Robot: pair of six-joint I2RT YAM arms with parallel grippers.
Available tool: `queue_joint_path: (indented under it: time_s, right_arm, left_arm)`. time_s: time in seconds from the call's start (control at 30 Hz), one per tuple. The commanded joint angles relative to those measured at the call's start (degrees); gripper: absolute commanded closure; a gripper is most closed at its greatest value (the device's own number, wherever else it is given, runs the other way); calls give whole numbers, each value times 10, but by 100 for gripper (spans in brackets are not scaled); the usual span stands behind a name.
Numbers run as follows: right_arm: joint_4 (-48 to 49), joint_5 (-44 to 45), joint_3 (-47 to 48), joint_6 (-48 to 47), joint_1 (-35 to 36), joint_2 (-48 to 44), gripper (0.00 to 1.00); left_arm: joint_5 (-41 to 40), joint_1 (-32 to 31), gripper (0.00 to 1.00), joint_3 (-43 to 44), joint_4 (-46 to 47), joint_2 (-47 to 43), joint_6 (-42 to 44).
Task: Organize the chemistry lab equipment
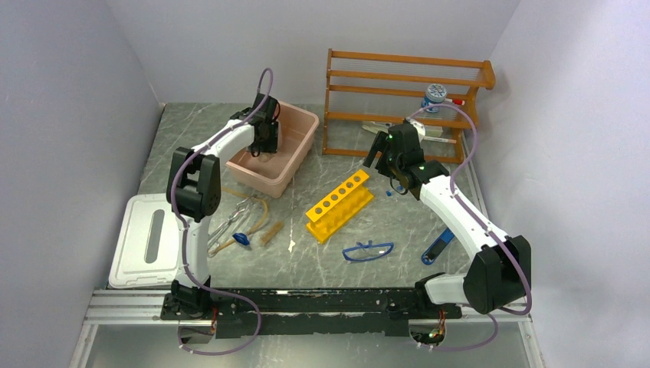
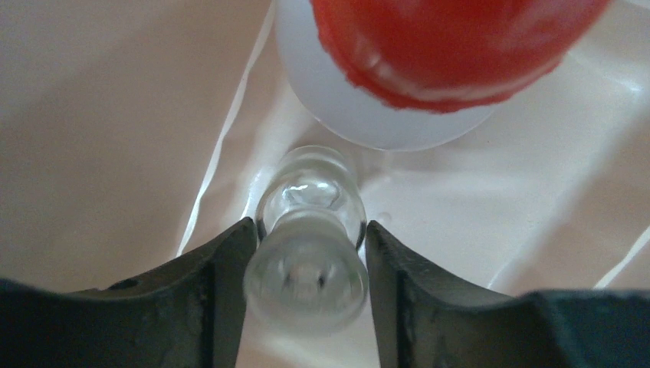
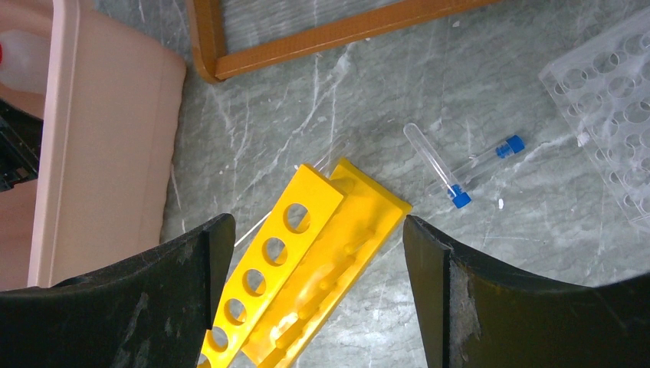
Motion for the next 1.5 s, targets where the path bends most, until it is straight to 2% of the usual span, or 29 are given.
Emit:
queue_joint_path:
  time_s: [0.0,0.3,0.5,0.67,0.73,0.8,0.97,1.27,1.47]
  right_arm:
    - [4,30,20,-13,-5,2,16]
    - [9,26,34,-24,-13,7,16]
    - [16,13,35,-32,-13,14,16]
    - [11,9,55,-42,-13,26,16]
    - [10,7,59,-45,-14,25,16]
    - [8,5,61,-45,-14,22,17]
    - [6,-2,53,-47,-13,4,20]
    - [3,-17,34,-32,-12,-13,29]
    - [6,-39,-1,-10,-11,-44,35]
  left_arm:
    - [-15,5,35,16,17,-4,1]
    - [4,5,28,55,-16,-43,4]
    - [-26,5,22,59,-33,-117,20]
    - [-15,5,20,53,-51,-182,38]
    - [-34,6,21,32,-57,-211,47]
    - [-47,16,27,-9,-57,-248,46]
    - [10,46,39,-121,-58,-361,12]
    - [128,49,39,-371,-52,-515,-41]
    - [212,49,60,-480,-8,-557,-57]
